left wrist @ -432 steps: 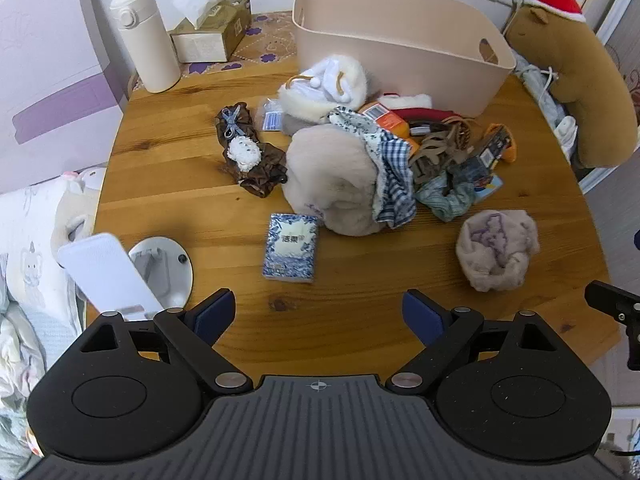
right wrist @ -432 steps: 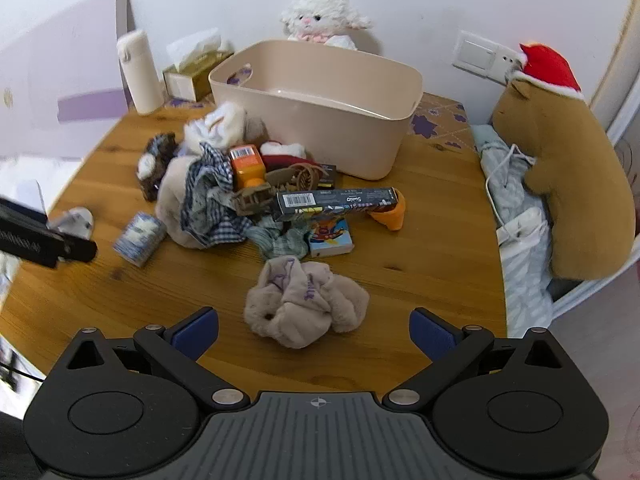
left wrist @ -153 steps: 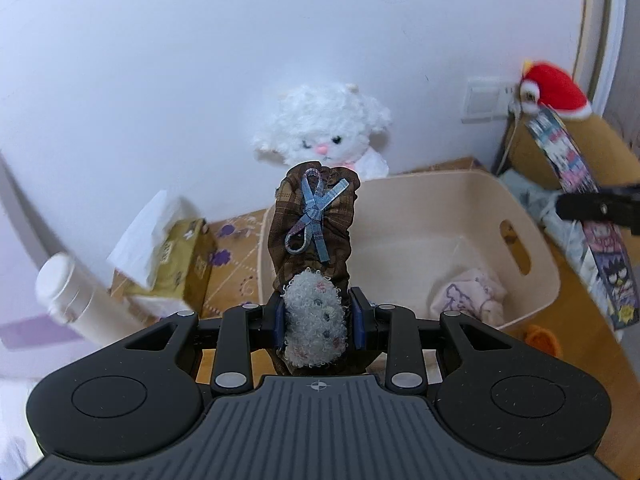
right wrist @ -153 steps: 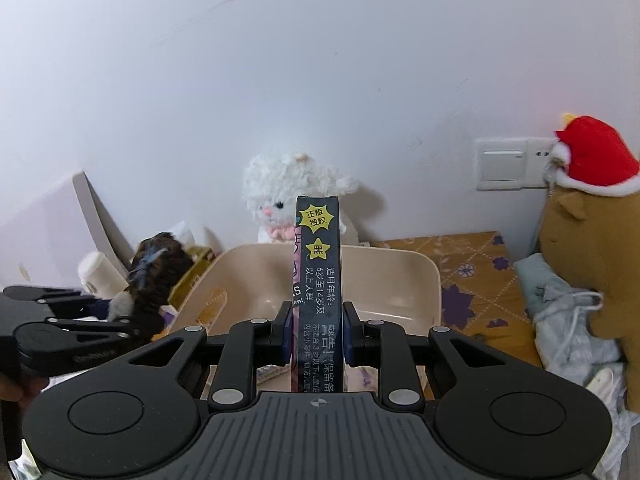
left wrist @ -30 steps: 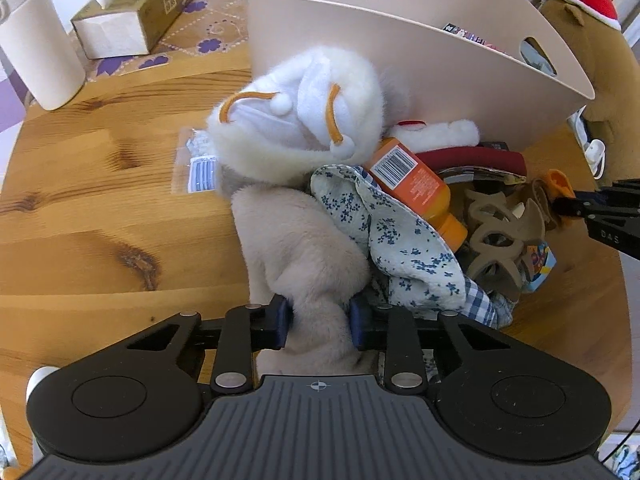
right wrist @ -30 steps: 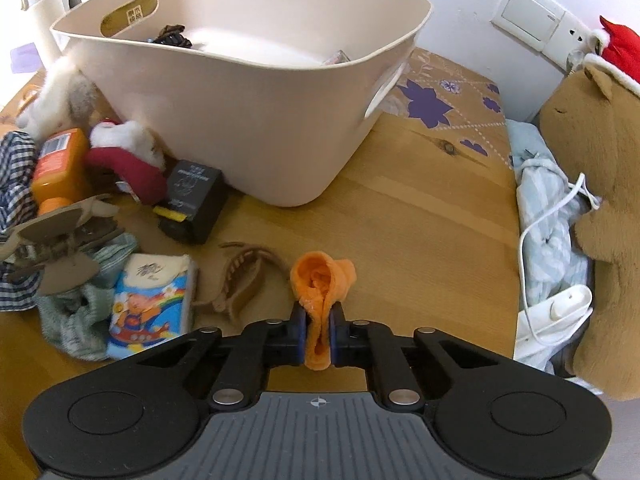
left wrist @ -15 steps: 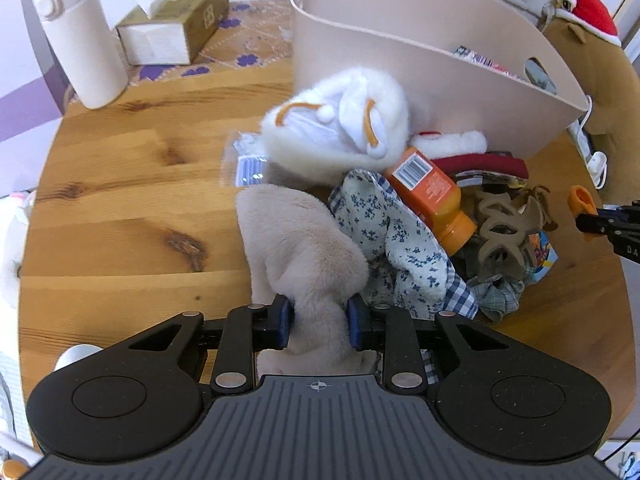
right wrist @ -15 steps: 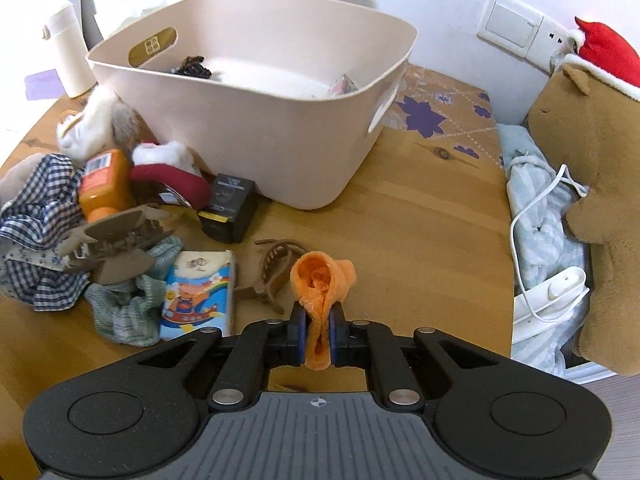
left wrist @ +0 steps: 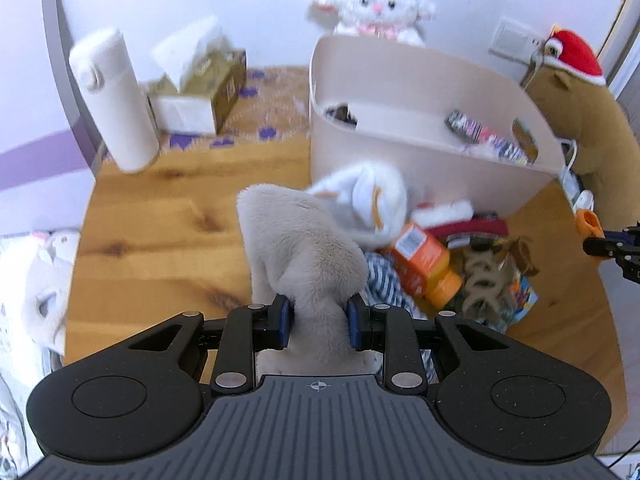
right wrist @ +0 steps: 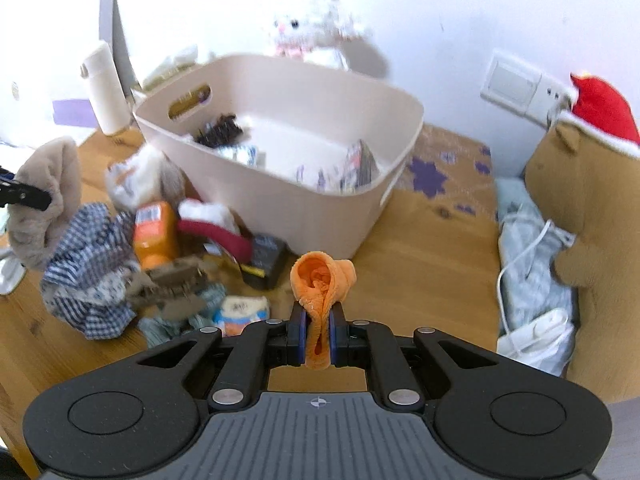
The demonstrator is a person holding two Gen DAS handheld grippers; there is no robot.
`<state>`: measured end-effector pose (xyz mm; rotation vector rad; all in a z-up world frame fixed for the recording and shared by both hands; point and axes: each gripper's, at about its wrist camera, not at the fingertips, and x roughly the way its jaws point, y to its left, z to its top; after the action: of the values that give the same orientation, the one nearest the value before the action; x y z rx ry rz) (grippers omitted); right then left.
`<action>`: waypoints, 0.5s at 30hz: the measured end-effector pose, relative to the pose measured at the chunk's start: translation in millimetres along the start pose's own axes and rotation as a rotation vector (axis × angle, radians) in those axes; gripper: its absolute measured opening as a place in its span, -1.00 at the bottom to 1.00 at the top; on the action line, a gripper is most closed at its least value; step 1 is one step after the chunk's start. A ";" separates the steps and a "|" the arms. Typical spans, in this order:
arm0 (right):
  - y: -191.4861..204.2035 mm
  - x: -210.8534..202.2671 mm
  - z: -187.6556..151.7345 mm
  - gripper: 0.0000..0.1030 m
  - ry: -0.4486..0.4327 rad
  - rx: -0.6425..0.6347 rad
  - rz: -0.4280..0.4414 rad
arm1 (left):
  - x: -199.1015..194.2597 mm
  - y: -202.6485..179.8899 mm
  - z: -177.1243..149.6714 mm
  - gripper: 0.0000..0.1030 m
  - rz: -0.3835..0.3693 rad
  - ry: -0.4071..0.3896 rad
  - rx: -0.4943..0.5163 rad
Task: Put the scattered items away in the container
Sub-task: 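Carry the beige cloth and orange cup into the basket and release both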
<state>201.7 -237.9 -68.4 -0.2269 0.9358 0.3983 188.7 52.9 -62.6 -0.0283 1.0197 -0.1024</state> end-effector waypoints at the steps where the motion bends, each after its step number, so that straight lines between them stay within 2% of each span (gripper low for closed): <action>1: -0.2 -3.7 3.1 -0.79 -0.010 -0.003 0.001 | -4.5 -0.4 4.5 -0.48 -0.004 -0.015 0.007; 15: -0.1 -38.4 63.5 -0.79 -0.141 -0.074 0.006 | -43.0 -24.7 74.2 -0.48 -0.061 -0.159 0.130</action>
<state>228.0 -224.2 -0.5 -0.2598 0.7838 0.4489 227.8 30.8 14.5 0.0506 0.8523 -0.2191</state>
